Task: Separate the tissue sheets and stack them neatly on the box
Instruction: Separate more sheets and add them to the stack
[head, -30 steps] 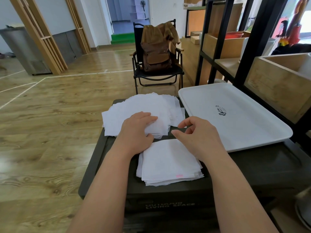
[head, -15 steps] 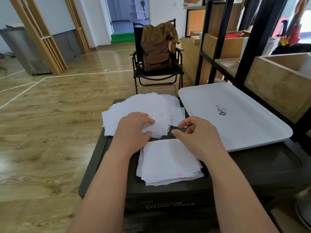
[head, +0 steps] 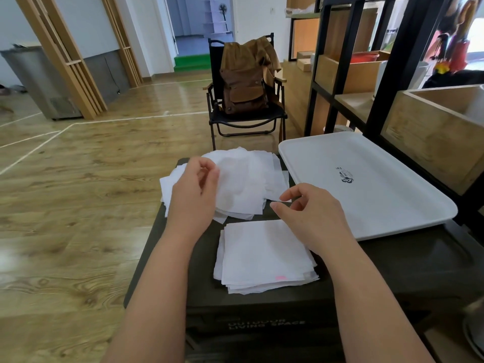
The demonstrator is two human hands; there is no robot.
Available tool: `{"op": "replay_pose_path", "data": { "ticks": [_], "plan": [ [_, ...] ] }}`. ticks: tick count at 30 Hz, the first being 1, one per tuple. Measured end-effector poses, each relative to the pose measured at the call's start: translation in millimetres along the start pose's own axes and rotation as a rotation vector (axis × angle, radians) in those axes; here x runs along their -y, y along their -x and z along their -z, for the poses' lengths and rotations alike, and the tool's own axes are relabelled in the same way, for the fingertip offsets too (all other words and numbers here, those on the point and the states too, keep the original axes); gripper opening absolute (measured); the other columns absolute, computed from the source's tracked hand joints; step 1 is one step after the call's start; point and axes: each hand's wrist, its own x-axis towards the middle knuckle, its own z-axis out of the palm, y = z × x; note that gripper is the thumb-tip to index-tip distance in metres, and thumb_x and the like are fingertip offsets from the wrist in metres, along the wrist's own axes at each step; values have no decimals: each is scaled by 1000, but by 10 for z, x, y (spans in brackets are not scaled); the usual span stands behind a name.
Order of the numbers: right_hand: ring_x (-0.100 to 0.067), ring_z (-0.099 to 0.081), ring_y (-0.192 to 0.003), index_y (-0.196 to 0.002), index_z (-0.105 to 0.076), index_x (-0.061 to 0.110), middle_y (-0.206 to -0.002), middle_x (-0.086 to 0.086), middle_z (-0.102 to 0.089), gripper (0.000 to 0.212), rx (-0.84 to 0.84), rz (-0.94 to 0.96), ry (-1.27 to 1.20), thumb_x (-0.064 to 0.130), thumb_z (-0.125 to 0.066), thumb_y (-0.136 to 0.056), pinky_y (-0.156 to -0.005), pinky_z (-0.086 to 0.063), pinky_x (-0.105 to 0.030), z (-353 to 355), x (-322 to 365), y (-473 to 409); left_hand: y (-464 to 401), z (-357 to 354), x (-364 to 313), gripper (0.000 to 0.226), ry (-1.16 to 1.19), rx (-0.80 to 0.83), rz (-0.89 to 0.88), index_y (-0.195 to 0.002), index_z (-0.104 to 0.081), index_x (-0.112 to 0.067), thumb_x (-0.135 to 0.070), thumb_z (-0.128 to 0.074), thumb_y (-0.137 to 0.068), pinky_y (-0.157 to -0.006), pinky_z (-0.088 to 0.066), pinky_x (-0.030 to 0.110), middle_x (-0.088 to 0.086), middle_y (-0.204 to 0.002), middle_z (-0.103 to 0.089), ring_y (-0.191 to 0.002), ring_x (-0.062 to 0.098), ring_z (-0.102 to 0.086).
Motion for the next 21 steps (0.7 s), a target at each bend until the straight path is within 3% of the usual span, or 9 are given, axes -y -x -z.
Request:
{"op": "replay_pose_path", "data": {
  "ticks": [2,5,9,12,14,16,18,21],
  "plan": [
    [2,-55,-74,-94,-60,33,-78,14,-59,15,-2,20,-45,42,-69,-85,-58,-34,-13,-10,8,-4,14,69,-96,21,173,-15,60,-83,-52,-41,-33,-47,-102,-58,-40,31,-9,-68,-56,-62,11,-47],
    [4,-59,-85,-105,-56,38,-95,18,-62,24,25,56,-188,44,-68,-85,-64,-39,-11,-41,57,-2,34,159,-262,25,468,-41,191,-83,-61,-40,-31,-49,-103,-53,-50,29,-10,-78,-70,-66,12,-63],
    [14,-54,-101,-117,-44,56,-108,34,-55,39,114,128,-386,46,-65,-86,-64,-43,-4,-90,170,29,24,215,-386,17,789,64,361,-108,-66,-19,-24,-51,-102,-59,-58,34,2,-102,-76,-85,18,-74],
    [27,-47,-103,-107,-42,67,-109,43,-53,48,193,163,-462,25,-58,-94,-66,-42,-1,-99,208,40,34,238,-382,30,955,121,460,-124,-63,-8,-23,-52,-100,-72,-59,38,10,-117,-72,-102,26,-71],
    [24,-49,-107,-107,-46,68,-111,40,-58,61,236,150,-522,8,-47,-96,-71,-44,-6,-100,191,32,40,259,-358,34,1071,178,557,-125,-64,-7,-24,-51,-98,-82,-59,40,10,-120,-70,-107,25,-69],
    [17,-56,-101,-113,-51,61,-108,32,-64,56,254,117,-590,8,-44,-97,-73,-46,-13,-98,173,23,44,269,-337,29,1094,224,670,-118,-66,-7,-17,-45,-100,-84,-58,37,8,-107,-73,-96,21,-70],
    [17,-59,-90,-115,-52,56,-98,31,-67,38,254,115,-591,22,-48,-99,-71,-43,-14,-113,175,20,51,249,-320,20,1047,247,748,-102,-64,-6,-7,-44,-98,-69,-58,30,7,-87,-70,-77,18,-68],
    [26,-55,-81,-107,-47,56,-81,43,-62,23,224,126,-543,39,-57,-94,-56,-43,-6,-145,211,42,65,207,-310,25,941,224,820,-118,-62,0,-12,-51,-98,-87,-54,37,11,-115,-66,-100,25,-63]
  ]
}}
